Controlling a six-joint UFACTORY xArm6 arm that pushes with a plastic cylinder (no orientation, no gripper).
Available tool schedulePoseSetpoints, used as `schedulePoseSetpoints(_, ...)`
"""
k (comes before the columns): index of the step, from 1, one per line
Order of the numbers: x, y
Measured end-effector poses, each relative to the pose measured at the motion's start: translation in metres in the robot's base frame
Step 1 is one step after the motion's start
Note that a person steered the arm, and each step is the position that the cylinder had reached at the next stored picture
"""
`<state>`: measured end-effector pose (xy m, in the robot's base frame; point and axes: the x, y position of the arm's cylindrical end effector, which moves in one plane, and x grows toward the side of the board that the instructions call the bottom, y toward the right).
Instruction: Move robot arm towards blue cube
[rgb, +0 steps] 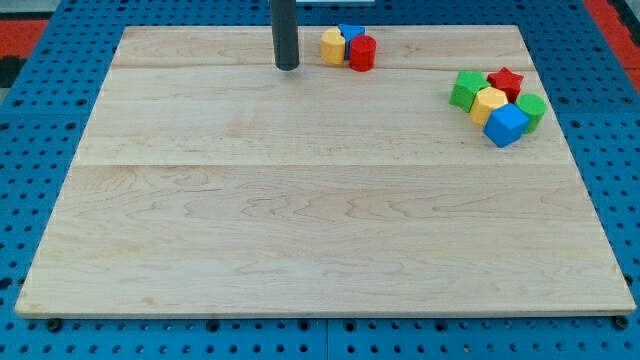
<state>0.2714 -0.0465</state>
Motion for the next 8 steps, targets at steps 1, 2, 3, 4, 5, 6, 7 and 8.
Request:
schedulePoseSetpoints(1,0.003,0.000)
schedulePoseSetpoints(2,0.004,0.000)
schedulePoseSetpoints(3,0.004,0.000)
schedulePoseSetpoints(4,0.006,0.000)
schedulePoseSetpoints(5,0.009,0.000)
schedulePoseSetpoints(6,0.010,0.000)
schedulePoseSetpoints(7,0.014,0.000)
schedulePoseSetpoints(8,0.059,0.004)
